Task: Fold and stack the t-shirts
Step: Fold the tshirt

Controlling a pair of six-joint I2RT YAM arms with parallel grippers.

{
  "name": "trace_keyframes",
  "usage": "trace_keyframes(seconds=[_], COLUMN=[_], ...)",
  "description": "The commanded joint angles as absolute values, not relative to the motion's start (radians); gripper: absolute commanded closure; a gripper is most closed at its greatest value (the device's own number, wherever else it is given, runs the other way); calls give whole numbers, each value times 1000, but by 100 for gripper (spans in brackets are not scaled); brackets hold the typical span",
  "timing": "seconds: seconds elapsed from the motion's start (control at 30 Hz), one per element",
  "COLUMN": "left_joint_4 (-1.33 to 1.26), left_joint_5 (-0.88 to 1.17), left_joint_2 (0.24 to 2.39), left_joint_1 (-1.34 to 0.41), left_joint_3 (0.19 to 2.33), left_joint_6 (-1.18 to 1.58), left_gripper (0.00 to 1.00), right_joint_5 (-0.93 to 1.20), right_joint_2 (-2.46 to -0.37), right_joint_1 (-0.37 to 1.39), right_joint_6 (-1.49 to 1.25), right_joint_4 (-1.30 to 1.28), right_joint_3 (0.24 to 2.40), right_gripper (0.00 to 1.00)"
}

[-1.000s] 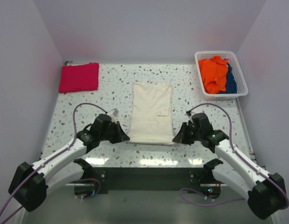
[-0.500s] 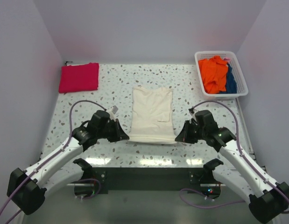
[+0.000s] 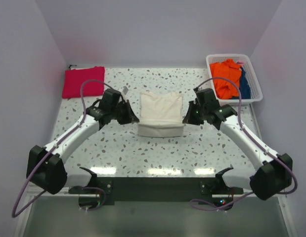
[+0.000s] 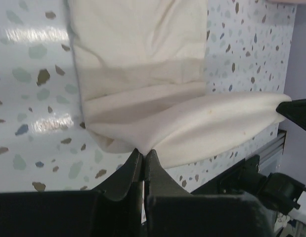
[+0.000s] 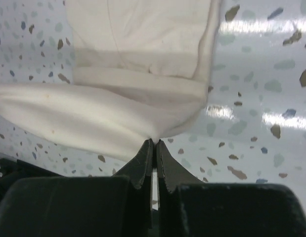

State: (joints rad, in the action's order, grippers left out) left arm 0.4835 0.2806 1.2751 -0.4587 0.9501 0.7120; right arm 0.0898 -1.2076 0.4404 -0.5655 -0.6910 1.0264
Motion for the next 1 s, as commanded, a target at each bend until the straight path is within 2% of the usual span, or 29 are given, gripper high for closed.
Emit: trace_keyframes(seconds=[0.0, 0.27, 0.33, 0.43, 0.5, 0.53, 0.6, 0.63, 0.7, 0.73, 0.8, 0.83, 0.9, 0.97], left_joint_4=[419, 216, 204, 128, 24, -16, 33, 41, 26, 15, 15, 15, 15, 17], left_joint_5=[302, 354, 313, 331, 414, 419, 442, 452, 449, 448, 436, 434, 420, 387], left_joint_2=[1382, 1825, 1950, 2089, 2126, 2160, 2196, 2216, 2197, 2186, 2152, 2140, 2105, 2080], left_joint_1=[-390, -295, -269, -230, -218, -216, -216, -215, -212, -212, -207, -204, -201, -201], left_joint_3=[1084, 1346, 1447, 1561, 1577, 1626, 1692, 1728, 1714, 1703, 1668, 1649, 1599, 1563], left_joint_6=[655, 692, 689, 679, 709, 710, 683, 670, 657, 641, 629, 627, 629, 634], left_gripper=[100, 100, 100, 100, 90, 78, 62, 50, 40, 38, 35, 35, 35, 38], right_joint_5=[38, 117, 143, 170, 189, 207, 215, 216, 193, 180, 158, 149, 120, 78], right_joint_2=[-1378, -1827, -1957, -2066, -2149, -2179, -2232, -2238, -2215, -2201, -2160, -2145, -2085, -2040], right_joint_1=[396, 284, 269, 238, 219, 212, 204, 204, 206, 203, 193, 190, 186, 187], right_joint_6=[-505, -446, -442, -454, -475, -480, -486, -486, -486, -489, -491, -492, -499, -499], right_joint_4=[-580, -479, -471, -445, -420, -423, -448, -460, -454, -428, -425, -425, -413, -397], right_joint_3=[1196, 1520, 1624, 1738, 1797, 1822, 1879, 1890, 1873, 1853, 1818, 1809, 1767, 1709], right_gripper=[100, 100, 100, 100, 100, 100, 97, 96, 85, 76, 64, 52, 43, 42])
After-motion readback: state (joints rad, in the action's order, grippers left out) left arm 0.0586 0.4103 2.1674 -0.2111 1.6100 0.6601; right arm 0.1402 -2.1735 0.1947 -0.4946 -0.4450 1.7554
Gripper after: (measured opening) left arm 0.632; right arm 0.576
